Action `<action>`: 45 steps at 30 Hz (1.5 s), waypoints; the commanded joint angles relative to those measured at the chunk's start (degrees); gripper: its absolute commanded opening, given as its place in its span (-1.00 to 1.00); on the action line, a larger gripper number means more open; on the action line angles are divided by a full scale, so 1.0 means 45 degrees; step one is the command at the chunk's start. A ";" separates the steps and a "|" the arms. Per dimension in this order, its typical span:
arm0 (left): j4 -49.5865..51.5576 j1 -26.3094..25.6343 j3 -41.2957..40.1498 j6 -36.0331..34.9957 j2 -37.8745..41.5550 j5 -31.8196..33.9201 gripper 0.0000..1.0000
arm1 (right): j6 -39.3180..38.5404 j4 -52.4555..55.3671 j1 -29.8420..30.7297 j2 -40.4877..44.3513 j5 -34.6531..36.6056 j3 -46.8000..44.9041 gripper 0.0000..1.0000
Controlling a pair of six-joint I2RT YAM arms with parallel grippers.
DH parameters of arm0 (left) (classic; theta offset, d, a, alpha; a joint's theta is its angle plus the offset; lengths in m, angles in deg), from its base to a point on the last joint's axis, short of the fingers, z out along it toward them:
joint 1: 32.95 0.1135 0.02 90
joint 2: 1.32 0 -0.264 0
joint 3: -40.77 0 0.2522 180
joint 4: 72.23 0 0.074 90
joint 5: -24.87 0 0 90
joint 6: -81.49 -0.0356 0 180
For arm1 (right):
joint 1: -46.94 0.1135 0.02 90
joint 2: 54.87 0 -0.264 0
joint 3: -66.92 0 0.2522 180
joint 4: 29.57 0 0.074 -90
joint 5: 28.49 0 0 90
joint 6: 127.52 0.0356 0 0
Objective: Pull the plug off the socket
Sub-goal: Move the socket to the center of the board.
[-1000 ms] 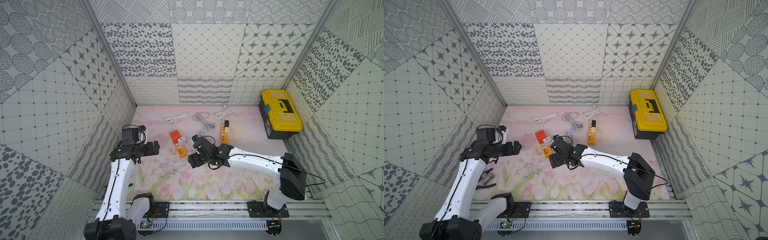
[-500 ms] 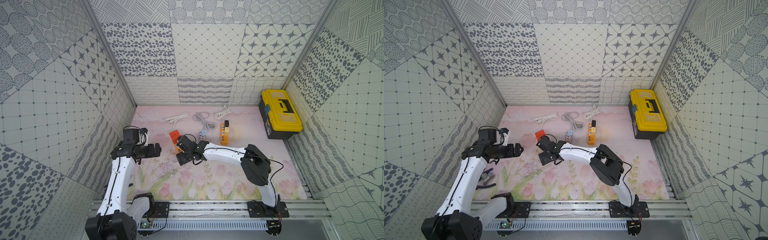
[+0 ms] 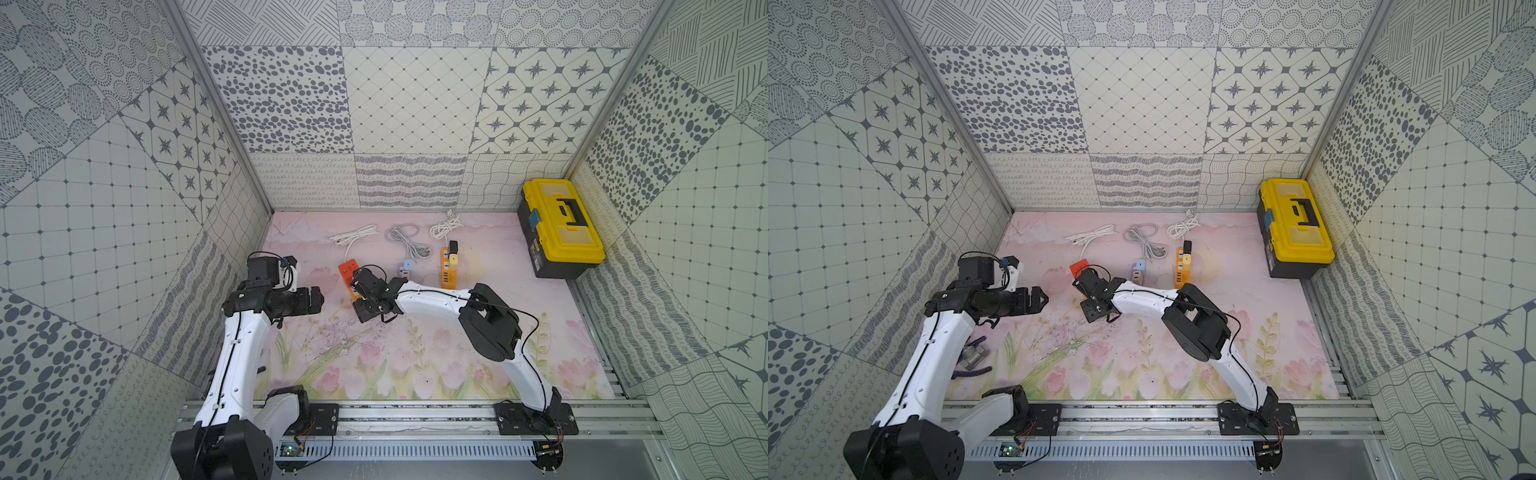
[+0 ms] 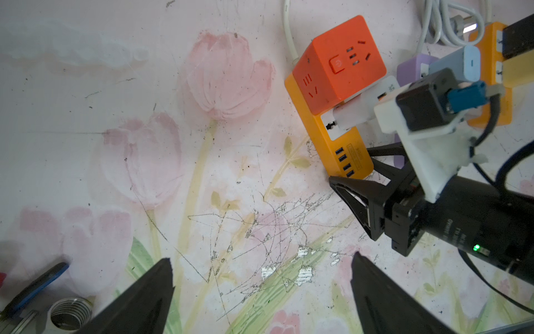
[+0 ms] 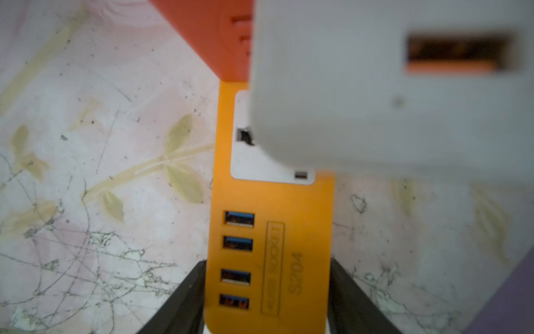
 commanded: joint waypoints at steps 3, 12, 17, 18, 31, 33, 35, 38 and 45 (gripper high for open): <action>0.0241 -0.0032 0.0145 -0.0211 -0.0012 -0.0440 0.97 | -0.0378 -0.0712 0.0313 -0.0250 0.0454 0.0085 0.12; 0.0196 -0.0025 0.0104 -0.0153 0.0013 -0.0222 0.97 | -0.0673 -0.1124 0.1652 0.0658 0.1117 -0.1106 -0.19; 0.0155 -0.0024 0.0099 -0.0114 0.0019 -0.0051 0.97 | -0.0338 -0.1057 0.2583 0.1164 0.1223 -0.1835 -0.18; 0.0153 -0.0025 0.0106 -0.0104 0.0023 -0.0028 0.97 | -0.0241 -0.0982 0.2742 0.1230 0.1249 -0.1900 -0.18; 0.0102 -0.0014 0.0125 -0.0669 -0.0473 -0.0599 0.88 | 0.1073 -0.1596 0.3836 0.1896 0.0253 -0.2927 0.27; 0.0220 -0.0038 0.0145 -0.1070 -0.0618 -0.1147 0.81 | 0.0894 -0.1972 0.4005 0.2133 0.0011 -0.3182 0.32; 0.0246 -0.0028 0.0130 -0.1276 -0.0704 -0.1384 0.75 | 0.0661 -0.2292 0.4127 0.2351 -0.0270 -0.3416 0.33; 0.0292 -0.0016 0.0026 -0.1694 -0.0775 -0.1738 0.57 | 0.0503 -0.2873 0.4236 0.2766 -0.0446 -0.3909 0.33; 0.0286 -0.0022 -0.0060 -0.2285 -0.0876 -0.2551 -0.24 | 0.0441 -0.3492 0.3982 0.4462 -0.0567 -0.5148 0.33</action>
